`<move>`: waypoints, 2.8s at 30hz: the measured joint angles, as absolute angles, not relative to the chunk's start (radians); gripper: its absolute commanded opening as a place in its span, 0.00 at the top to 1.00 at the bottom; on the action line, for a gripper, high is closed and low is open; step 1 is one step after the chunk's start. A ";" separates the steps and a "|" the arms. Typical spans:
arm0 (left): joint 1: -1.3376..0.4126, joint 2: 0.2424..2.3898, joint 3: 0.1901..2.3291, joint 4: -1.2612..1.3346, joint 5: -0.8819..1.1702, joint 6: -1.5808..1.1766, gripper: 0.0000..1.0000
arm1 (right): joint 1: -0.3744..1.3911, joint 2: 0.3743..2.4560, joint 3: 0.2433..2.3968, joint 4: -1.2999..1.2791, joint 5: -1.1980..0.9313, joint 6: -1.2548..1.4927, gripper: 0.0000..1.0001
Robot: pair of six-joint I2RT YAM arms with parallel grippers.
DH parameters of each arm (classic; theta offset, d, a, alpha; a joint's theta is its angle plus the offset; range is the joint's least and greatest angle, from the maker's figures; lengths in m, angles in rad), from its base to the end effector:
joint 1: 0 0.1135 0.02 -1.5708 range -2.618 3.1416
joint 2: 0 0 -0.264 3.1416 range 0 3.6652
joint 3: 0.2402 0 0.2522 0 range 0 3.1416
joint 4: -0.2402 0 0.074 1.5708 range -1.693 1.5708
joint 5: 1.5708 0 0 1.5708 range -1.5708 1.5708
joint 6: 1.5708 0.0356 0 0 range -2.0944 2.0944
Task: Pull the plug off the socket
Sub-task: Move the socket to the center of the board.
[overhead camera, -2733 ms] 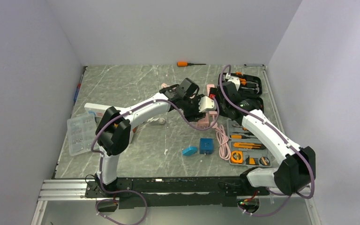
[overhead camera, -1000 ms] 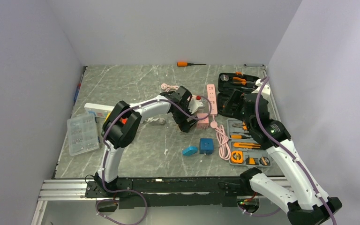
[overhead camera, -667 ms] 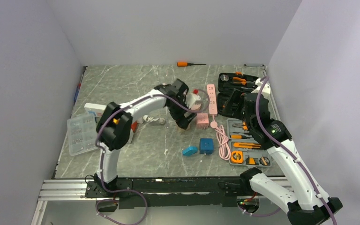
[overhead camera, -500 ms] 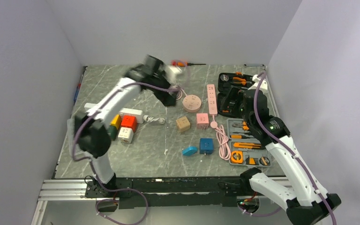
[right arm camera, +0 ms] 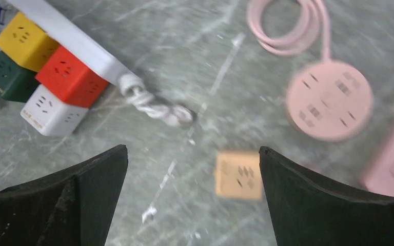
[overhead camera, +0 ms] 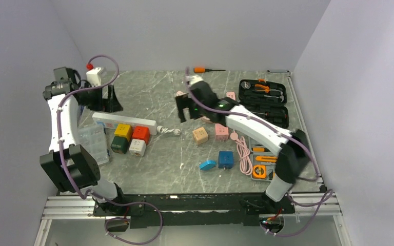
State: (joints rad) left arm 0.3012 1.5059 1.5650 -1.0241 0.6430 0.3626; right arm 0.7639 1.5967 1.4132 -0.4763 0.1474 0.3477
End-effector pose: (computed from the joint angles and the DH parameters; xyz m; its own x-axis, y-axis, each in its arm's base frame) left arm 0.2950 0.0693 0.3671 -0.7026 0.0790 -0.7072 0.3613 0.8958 -0.2589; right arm 0.2671 0.2487 0.3248 -0.6207 -0.1279 -0.7735 -0.4137 0.8915 0.1846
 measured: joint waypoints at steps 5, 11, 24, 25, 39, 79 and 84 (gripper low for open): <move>0.407 1.516 1.462 -1.131 0.739 0.446 0.01 | 0.844 1.889 1.647 -0.455 0.097 0.244 0.00; 0.418 1.424 1.357 -1.139 0.749 0.478 0.01 | 0.852 2.112 1.727 -0.432 0.019 0.145 0.03; 0.418 1.326 1.262 -1.093 0.693 0.474 0.01 | 0.880 2.192 1.728 -0.324 -0.132 0.052 0.37; 0.418 1.325 1.262 -1.087 0.686 0.474 0.01 | 0.884 2.192 1.722 -0.311 -0.137 0.053 0.42; 0.418 1.322 1.208 -1.031 0.657 0.458 0.01 | 0.915 1.932 1.222 -0.099 -0.091 0.168 0.92; 0.302 1.258 1.045 -0.920 0.627 0.478 0.01 | 0.918 1.898 1.456 -0.273 -0.006 0.263 0.29; 0.295 1.258 1.025 -0.904 0.626 0.477 0.01 | 0.922 1.961 1.467 -0.289 -0.038 0.263 0.33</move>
